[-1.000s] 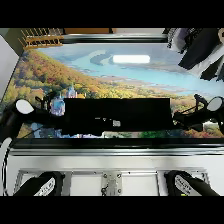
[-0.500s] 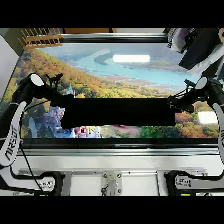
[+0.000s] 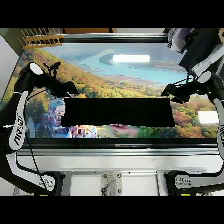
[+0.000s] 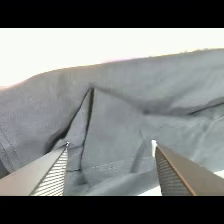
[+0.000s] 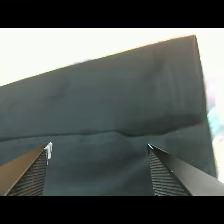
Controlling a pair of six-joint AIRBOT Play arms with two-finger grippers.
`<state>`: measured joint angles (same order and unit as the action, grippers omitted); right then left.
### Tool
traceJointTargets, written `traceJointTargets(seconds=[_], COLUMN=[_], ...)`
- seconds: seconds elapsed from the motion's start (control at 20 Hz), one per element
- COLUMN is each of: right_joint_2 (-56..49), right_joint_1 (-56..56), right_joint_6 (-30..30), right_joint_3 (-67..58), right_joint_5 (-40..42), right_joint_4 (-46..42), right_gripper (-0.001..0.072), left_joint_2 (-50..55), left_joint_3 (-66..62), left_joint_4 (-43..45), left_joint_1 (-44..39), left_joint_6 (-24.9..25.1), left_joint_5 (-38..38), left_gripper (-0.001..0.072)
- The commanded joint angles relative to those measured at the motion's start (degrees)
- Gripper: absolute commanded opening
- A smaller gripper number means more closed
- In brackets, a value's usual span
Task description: Fold the clothes and pants, and hang the long-sleeved shirts on hangers.
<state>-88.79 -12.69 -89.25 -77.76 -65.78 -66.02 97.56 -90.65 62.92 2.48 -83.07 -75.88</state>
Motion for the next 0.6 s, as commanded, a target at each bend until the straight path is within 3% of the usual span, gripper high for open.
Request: traceJointTargets(seconds=[0.0, 0.15, 0.25, 0.55], right_joint_2=[1.4, 1.3, 0.8, -6.3], right_joint_1=[-5.2, -13.8, -18.9, -21.7], right_joint_6=[11.0, 14.5, 15.8, 23.5], right_joint_3=[0.3, 4.7, 9.0, 13.5], right_joint_5=[-4.3, -7.0, -5.2, -4.7], right_joint_4=[2.6, 2.7, 3.3, 9.9], right_gripper=[0.0652, 0.0652, 0.0652, 0.0651], left_joint_2=[-3.6, -7.8, -9.5, -10.1], left_joint_3=[1.7, 9.3, 13.8, 18.0], left_joint_4=[-1.5, -1.5, -1.5, -1.6], left_joint_1=[-1.2, -5.2, -8.8, -19.6], left_joint_6=[-0.3, -0.3, -0.2, -0.4], left_joint_5=[0.8, 4.2, 7.3, 16.0], left_gripper=[0.0551, 0.0544, 0.0015, 0.0012])
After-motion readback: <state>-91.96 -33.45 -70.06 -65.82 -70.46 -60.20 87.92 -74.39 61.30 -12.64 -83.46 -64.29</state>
